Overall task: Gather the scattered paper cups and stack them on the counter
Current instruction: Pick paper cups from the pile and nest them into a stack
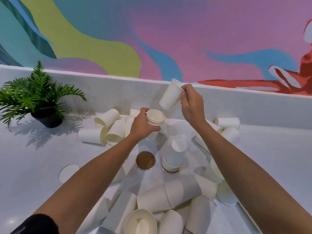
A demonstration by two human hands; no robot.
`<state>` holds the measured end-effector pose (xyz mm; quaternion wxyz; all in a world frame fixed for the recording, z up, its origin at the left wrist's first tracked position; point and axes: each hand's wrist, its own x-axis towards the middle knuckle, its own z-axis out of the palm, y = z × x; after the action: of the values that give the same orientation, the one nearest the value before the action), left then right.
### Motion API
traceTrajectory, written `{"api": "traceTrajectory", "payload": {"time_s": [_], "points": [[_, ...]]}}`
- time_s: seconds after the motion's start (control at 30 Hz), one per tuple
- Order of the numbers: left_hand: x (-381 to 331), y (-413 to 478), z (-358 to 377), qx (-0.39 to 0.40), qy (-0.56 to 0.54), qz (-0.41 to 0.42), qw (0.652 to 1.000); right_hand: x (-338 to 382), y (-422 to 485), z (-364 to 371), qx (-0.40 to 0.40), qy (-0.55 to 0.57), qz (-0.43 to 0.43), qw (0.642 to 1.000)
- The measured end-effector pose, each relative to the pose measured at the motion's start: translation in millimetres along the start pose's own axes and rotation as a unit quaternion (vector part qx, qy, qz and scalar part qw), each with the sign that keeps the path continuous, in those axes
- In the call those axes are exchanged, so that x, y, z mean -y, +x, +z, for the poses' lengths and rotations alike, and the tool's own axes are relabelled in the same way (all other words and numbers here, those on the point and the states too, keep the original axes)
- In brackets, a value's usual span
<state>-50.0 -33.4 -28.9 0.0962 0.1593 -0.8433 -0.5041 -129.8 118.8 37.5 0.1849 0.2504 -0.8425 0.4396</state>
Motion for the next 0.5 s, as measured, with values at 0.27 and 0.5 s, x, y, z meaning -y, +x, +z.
{"api": "traceTrajectory", "payload": {"time_s": [0.27, 0.5], "points": [[-15, -2, 5, 0.001, -0.003, 0.038, 0.999, 3, -20, 11, 0.156, -0.085, -0.090, 0.980], [-3, 1, -3, -0.024, -0.003, 0.030, 0.999, -5, -28, 18, 0.239, -0.183, -0.137, 0.944]]}}
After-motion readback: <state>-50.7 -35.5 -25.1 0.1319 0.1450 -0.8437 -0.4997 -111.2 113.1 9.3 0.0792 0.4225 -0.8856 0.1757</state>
